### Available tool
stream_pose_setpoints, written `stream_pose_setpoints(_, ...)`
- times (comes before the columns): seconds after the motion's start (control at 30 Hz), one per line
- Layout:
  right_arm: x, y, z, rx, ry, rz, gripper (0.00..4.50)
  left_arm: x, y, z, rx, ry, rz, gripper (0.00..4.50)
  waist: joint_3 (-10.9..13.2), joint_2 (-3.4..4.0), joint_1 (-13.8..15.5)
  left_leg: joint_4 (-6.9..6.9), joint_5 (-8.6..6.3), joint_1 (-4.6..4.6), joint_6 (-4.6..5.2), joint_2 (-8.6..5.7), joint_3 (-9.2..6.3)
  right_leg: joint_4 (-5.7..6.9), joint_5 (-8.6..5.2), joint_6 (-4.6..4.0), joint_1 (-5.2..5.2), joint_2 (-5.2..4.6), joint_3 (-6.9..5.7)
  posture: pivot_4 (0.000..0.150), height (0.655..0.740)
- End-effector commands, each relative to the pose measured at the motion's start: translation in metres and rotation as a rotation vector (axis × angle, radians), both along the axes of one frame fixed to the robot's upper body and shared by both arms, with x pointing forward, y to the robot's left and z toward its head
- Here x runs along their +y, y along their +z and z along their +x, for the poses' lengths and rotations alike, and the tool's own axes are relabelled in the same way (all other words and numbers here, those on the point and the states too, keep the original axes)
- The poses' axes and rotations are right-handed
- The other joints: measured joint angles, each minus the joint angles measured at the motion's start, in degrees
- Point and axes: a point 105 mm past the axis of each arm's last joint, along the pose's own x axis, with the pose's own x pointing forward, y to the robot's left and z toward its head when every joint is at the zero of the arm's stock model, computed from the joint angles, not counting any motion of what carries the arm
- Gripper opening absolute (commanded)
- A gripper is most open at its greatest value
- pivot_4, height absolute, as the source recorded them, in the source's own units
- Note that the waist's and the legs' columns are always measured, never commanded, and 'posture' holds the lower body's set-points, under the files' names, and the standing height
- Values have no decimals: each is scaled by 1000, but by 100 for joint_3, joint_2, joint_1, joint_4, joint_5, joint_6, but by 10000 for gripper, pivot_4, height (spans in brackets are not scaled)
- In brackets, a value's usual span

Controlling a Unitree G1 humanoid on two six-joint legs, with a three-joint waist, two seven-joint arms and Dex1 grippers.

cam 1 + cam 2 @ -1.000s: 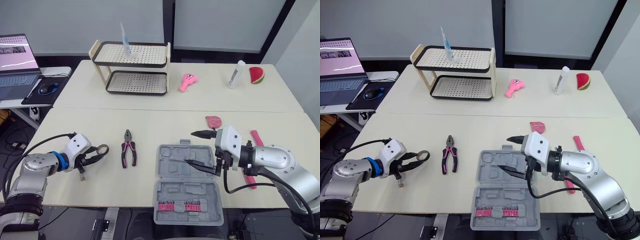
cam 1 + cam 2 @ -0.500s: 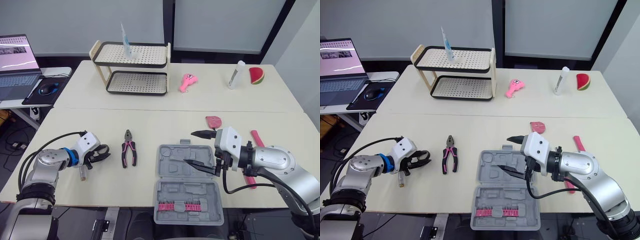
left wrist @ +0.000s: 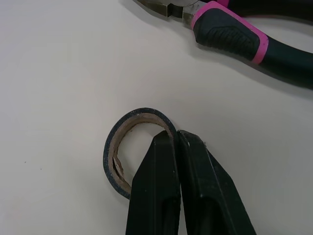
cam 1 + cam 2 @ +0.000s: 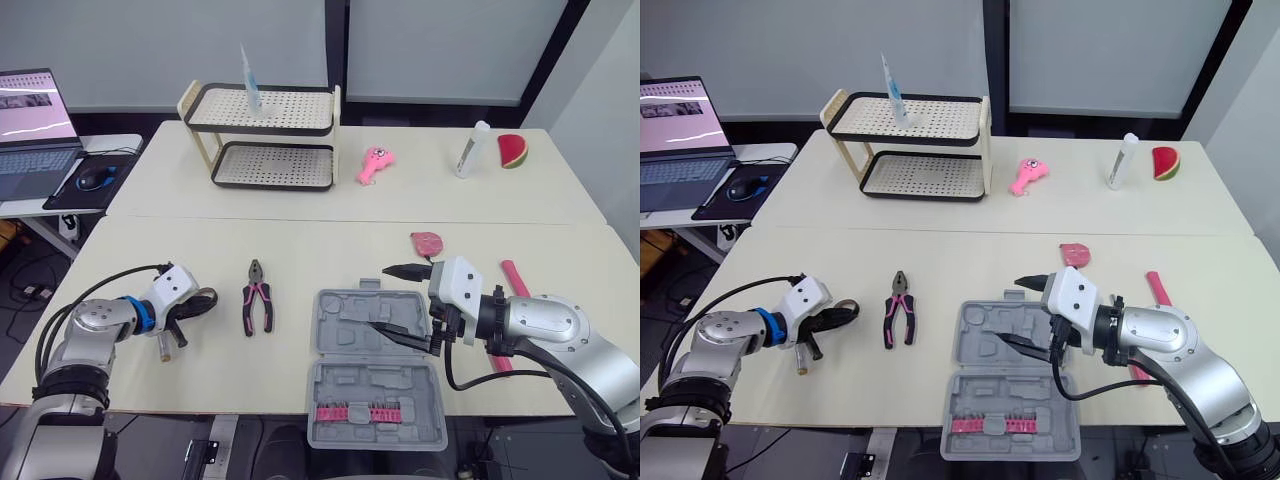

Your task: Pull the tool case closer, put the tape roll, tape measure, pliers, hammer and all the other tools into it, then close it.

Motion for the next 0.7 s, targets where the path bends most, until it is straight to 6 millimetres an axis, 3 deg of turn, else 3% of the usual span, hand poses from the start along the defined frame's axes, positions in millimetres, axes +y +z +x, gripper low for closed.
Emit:
stream_pose_setpoints(0.03, 4, 7, -4, -37, 25, 5, 45000, 4, 20, -3, -1, -62, 27, 106, 1, 0, -1, 0, 0, -1, 0, 1, 0, 0, 0, 0, -1, 0, 0, 1500, 7400)
stream_pose_setpoints(0.23, 5, 5, -3, -39, 29, 0, 45000, -21, 63, -2, 15, -285, 7, 106, 1, 0, 34, 5, 0, -6, -1, -4, -3, -1, 0, 0, 2, 5, -4, 1500, 7400)
stream_pose_setpoints(0.37, 5, 0, -4, -33, 39, -8, 45000, -68, 87, -2, 49, -552, 24, 106, 2, 0, 42, 13, 1, -9, -1, -6, -3, -1, 0, 0, 3, 7, -3, 1500, 7400)
stream_pose_setpoints(0.53, 7, -4, -6, -36, 40, -30, 45000, -123, 87, -7, 38, -806, 52, 106, 2, 2, 3, 16, 1, -9, -2, -2, -3, -1, 0, 0, 3, 12, 2, 1500, 7400)
stream_pose_setpoints(0.7, 3, -15, -4, -45, 0, -91, 45000, -176, 71, -6, 16, -966, 70, 106, 3, 1, 23, 29, 0, -19, -1, -4, -12, -3, 0, 0, 4, 15, 4, 1500, 7400)
